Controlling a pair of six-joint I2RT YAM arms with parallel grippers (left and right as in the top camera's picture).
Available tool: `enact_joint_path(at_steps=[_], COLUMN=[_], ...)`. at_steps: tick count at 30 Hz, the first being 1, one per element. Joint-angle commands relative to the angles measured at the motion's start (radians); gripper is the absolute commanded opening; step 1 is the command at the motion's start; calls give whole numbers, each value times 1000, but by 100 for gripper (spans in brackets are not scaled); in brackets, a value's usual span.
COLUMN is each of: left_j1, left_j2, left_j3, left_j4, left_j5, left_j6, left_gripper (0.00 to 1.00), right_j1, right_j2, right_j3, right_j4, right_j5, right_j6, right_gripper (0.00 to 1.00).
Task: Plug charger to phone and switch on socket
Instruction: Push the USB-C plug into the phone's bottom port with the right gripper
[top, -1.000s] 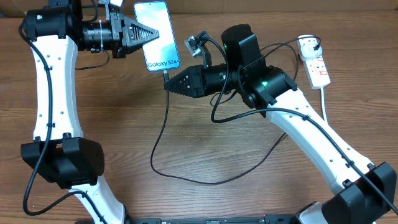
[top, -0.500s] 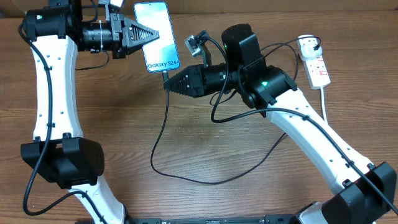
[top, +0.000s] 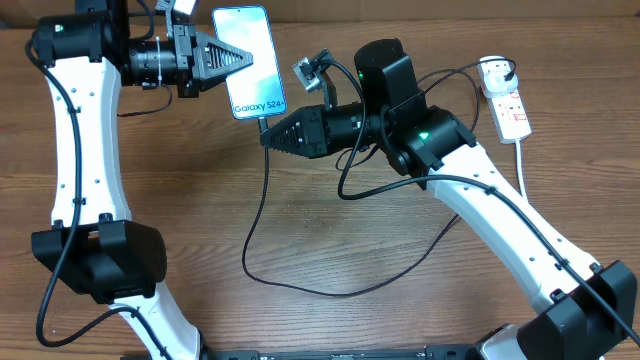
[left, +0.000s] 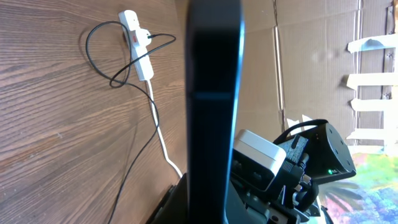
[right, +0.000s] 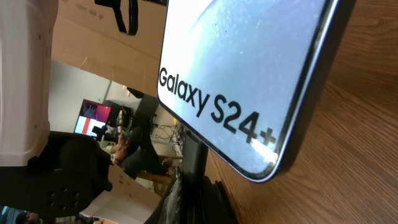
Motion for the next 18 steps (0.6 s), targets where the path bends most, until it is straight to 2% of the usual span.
enact_joint_path(at_steps=[1,18], left_j1=[-14,-19], left_j2=[3,3], left_j3=[8,8], left_j4=[-21,-63], left_j5=[71,65], left_j6=[34,76], left_gripper=[4,4], right_j1=[-4,-32], right_j2=[-11,21], right_j3=[31,31], right_j4=[32,82], right_j5=[75,90], right_j6=[0,26], right_gripper=[4,4])
